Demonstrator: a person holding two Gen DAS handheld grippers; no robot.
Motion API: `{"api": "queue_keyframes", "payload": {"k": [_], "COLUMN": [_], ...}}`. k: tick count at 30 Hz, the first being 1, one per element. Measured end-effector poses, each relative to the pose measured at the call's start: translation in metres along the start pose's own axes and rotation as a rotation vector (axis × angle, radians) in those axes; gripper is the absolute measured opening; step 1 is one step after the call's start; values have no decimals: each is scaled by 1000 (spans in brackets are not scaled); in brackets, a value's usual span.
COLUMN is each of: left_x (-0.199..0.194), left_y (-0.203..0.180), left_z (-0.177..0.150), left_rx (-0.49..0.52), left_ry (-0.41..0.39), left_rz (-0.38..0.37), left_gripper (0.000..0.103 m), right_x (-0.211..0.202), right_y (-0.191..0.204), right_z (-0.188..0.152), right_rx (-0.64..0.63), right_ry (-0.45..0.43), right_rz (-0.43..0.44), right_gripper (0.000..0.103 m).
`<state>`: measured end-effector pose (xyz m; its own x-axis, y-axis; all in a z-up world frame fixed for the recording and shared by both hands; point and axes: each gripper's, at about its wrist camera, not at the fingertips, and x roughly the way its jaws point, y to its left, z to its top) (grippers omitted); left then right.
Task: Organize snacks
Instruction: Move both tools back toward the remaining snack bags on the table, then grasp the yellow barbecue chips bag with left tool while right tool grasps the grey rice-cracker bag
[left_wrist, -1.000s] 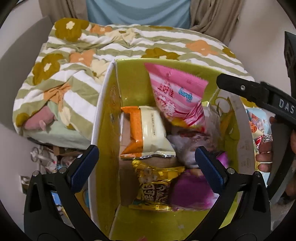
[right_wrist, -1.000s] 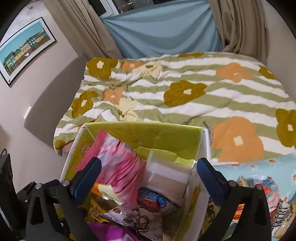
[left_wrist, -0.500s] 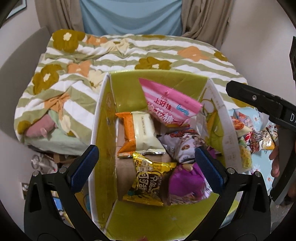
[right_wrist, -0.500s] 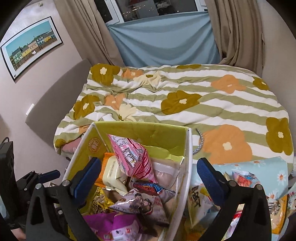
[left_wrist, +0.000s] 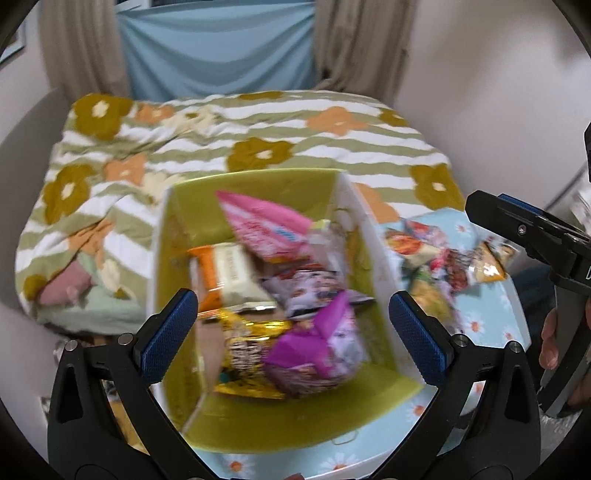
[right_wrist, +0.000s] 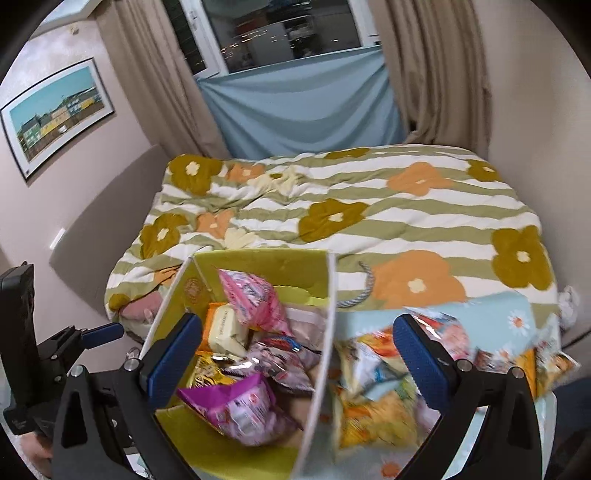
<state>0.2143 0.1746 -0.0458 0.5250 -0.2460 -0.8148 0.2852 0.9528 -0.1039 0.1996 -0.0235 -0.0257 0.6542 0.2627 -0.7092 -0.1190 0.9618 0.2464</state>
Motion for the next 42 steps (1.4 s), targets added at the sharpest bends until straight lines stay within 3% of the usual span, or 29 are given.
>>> {"api": "queue_keyframes", "payload": {"k": [6,10,16,24,31,42], "left_x": [8,17,40,98,162,229], "left_y": [-56,-95,-168,-280,-334,-378], "left_z": [-1,-2,-11,-29,-44,-45], "left_rx": [117,185,258,431,534,630], "left_ry": [-11,-5,12,91,118,59], "left_rz": [-91,-116,-143,-91,-22,103], "left_gripper": [103,103,103,103,103,103], "right_x": [-48,-80,-110,-108,-66,-14], "right_y": [-39,-85,-162,-256,-325,-359], "right_z": [-13,-27,-46,-64,-87,-105], "right_rx": [57,147,179,141,103,52], "right_ry": [-34,-44,-36,29,128,189], "right_rz": [-105,-178,-273,-289,-214,-75], "right_gripper": [103,103,103,103,103,103]}}
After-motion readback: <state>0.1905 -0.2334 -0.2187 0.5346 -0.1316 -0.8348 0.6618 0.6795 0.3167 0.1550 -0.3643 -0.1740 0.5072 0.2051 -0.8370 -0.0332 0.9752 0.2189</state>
